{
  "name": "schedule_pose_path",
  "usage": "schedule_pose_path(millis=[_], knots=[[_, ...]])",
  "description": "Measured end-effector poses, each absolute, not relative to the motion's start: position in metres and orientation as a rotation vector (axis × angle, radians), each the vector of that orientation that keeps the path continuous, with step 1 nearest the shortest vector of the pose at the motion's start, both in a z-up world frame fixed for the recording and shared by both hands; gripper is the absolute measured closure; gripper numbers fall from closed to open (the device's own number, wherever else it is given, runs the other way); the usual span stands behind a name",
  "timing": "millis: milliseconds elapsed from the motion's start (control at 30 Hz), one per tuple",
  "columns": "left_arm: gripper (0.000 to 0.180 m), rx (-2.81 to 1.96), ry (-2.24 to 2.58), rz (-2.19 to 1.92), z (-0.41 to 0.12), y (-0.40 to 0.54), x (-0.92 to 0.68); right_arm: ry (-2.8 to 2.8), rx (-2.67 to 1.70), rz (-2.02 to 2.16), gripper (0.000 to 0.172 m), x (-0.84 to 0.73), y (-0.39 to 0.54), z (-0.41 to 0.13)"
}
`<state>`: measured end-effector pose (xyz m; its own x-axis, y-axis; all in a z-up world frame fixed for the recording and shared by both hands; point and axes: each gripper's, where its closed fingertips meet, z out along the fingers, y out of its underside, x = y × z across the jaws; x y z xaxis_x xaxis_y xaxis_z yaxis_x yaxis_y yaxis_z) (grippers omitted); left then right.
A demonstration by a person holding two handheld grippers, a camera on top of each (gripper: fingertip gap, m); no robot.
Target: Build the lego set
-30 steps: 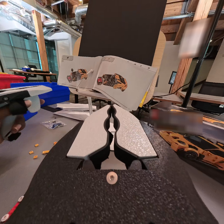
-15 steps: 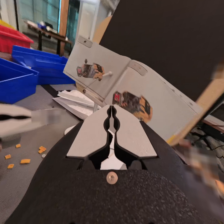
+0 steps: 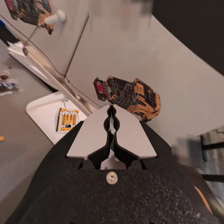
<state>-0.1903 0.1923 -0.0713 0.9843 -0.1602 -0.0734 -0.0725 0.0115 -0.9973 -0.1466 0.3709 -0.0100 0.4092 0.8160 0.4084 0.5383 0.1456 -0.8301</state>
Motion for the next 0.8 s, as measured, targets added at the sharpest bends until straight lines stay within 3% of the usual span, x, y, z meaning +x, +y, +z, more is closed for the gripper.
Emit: schedule_pose_path(millis=[567,800], knots=[[0.180,-1.584,0.224,-0.057,-0.080,0.192,-0.187,-1.059,-1.556,0.432,0.170,-0.108,0.366,-0.029],[0.180,-1.569,0.209,-0.043,-0.076,0.190,-0.189,-0.922,-1.471,0.561,0.170,-0.094,0.347,-0.010]])
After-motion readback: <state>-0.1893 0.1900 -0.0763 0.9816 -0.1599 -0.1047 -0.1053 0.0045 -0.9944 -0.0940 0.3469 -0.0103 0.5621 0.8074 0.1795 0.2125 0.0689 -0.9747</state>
